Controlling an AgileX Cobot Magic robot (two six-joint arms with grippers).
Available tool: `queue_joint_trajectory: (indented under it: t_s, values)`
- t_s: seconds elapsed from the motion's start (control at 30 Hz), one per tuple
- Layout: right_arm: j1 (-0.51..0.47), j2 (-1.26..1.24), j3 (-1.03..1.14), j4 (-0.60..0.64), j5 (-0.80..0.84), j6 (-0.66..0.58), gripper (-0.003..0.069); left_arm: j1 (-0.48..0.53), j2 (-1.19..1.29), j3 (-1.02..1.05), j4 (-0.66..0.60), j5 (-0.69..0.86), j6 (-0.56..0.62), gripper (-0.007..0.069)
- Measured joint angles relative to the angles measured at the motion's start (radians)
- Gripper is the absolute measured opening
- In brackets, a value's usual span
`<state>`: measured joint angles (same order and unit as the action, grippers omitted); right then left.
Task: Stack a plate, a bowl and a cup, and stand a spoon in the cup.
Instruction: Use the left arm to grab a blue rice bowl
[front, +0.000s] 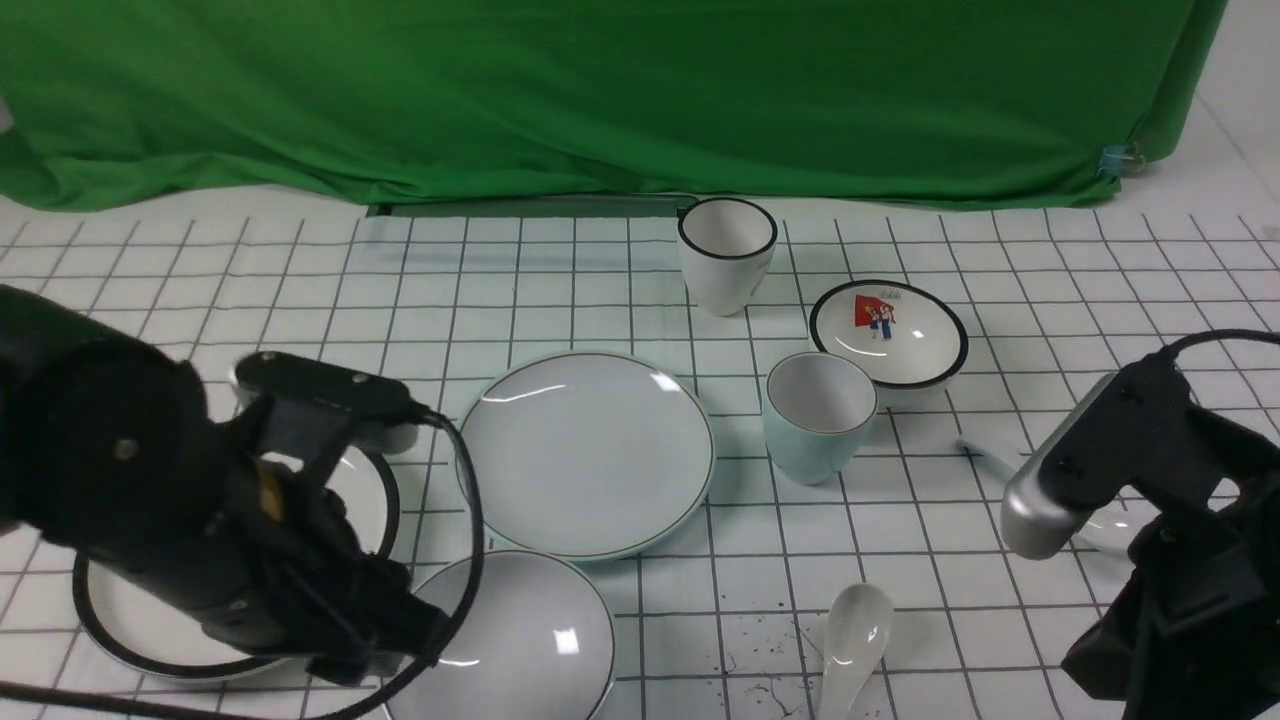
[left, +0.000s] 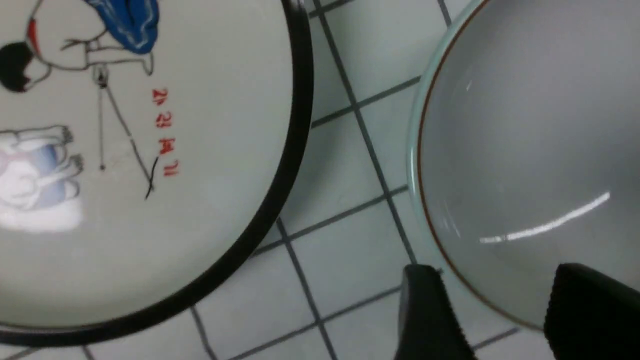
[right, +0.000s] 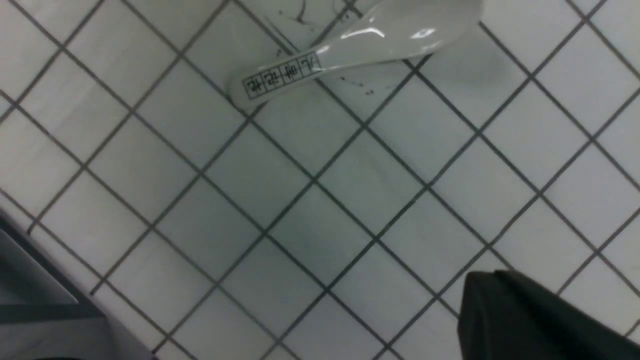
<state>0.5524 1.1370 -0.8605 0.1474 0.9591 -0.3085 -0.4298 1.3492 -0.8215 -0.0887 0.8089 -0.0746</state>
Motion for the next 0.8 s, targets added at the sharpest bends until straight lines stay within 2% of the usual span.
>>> queue_joint_trajectory:
  t_s: [0.03, 0.1, 0.2, 0.3, 0.4, 0.43, 0.5, 0.53, 0.57, 0.63, 0.8]
  values:
    - [0.001, 0.0, 0.0, -0.005, -0.005, 0.003, 0.0013, 0.0, 0.036, 0.0, -0.006, -0.031, -0.012, 0.0363]
    - [0.001, 0.0, 0.0, -0.009, -0.007, 0.004, 0.0015, 0.004, 0.084, -0.001, -0.013, -0.075, -0.026, 0.0408]
    - [0.002, 0.001, 0.0, -0.013, -0.012, 0.004, 0.0015, 0.013, 0.149, -0.001, -0.019, -0.117, -0.029, 0.0425]
    - [0.002, 0.001, 0.0, -0.015, -0.024, 0.004, 0.0015, 0.015, 0.201, -0.001, -0.022, -0.144, -0.029, 0.0409]
    - [0.002, 0.001, 0.0, -0.016, -0.05, 0.004, 0.0015, 0.015, 0.246, -0.001, -0.038, -0.17, -0.029, 0.03]
    - [0.002, 0.001, 0.0, -0.016, -0.052, 0.005, 0.0015, 0.015, 0.247, -0.001, -0.038, -0.17, -0.029, 0.029]
    - [0.002, 0.001, 0.0, -0.016, -0.058, 0.007, 0.0015, 0.015, 0.244, -0.001, -0.039, -0.179, -0.028, 0.0141]
    - [0.002, 0.001, 0.0, -0.016, -0.058, 0.007, 0.0015, 0.015, 0.242, -0.001, -0.039, -0.179, -0.028, 0.0128]
    - [0.002, 0.001, 0.0, -0.016, -0.058, 0.007, 0.0015, 0.016, 0.223, -0.002, -0.042, -0.181, -0.028, 0.0059]
    - [0.002, 0.001, 0.0, -0.017, -0.06, 0.007, 0.0015, 0.016, 0.174, -0.016, -0.046, -0.168, -0.022, 0.0003]
    - [0.002, 0.001, 0.0, -0.019, -0.064, 0.008, 0.0018, 0.025, 0.1, -0.103, -0.026, -0.076, 0.034, -0.0006]
